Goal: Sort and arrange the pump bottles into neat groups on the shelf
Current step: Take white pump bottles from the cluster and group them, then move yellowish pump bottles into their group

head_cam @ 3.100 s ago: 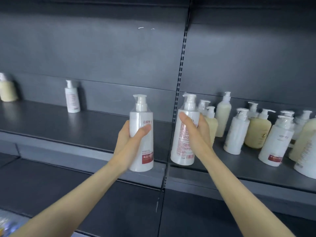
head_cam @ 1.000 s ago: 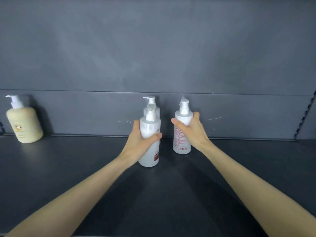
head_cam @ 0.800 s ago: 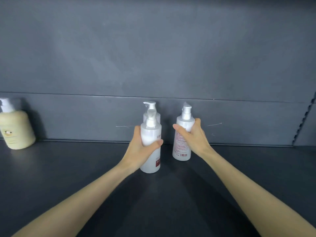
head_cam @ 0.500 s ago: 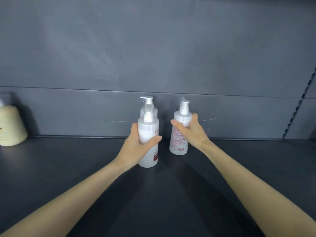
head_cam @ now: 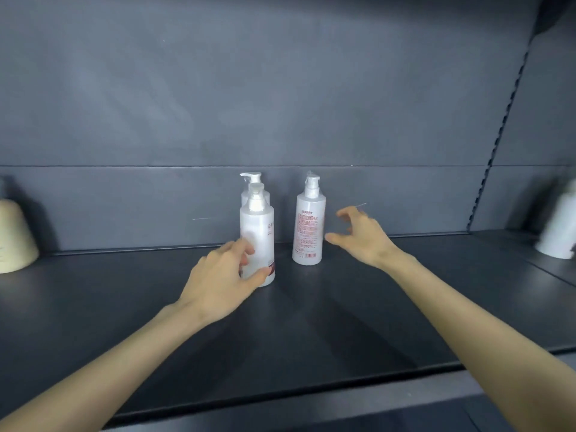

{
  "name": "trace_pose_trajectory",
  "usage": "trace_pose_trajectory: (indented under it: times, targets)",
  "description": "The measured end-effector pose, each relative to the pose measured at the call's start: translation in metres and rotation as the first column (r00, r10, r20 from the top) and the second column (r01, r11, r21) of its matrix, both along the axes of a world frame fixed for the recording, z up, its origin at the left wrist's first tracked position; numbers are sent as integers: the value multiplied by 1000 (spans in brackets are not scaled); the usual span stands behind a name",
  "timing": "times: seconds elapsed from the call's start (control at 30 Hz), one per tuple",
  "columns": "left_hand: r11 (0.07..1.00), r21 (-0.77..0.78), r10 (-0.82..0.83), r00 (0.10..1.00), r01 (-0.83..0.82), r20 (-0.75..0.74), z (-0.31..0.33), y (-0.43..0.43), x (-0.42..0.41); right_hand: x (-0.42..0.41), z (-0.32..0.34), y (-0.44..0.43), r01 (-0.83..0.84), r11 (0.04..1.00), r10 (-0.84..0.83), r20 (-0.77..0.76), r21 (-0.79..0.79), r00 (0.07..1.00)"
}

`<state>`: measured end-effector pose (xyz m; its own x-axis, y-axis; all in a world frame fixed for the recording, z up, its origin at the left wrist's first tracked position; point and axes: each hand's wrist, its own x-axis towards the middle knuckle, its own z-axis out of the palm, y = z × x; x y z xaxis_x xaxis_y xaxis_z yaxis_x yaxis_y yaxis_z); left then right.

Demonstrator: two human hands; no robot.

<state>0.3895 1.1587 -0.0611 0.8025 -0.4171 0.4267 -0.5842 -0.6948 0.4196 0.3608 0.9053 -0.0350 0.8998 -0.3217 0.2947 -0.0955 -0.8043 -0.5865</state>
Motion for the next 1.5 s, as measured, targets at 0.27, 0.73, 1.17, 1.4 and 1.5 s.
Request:
trace_pose_trajectory:
  times: [0.27,0.73,1.17,1.4,1.5]
  targets:
    - [975,135,-210,936,177,284,63,-68,-43,-80,55,-44,175,962,-159,92,-208,983]
    - [899,224,-437,813,378,383,92,-249,-189,-313,84,-178,402,840,-377,141,-366,916]
    - [864,241,-503,789,442,354,89,-380,-280,-427,77,-296,452,818,-432,139,-355,891]
    - [873,224,-487,795,433,361,88,-449,-264,-408,74,-364,443,819,-417,152,-364,896]
    - [875,200,-485,802,442,349,79,-483,-249,-392,68,-398,436,826,-413,145,-357,899]
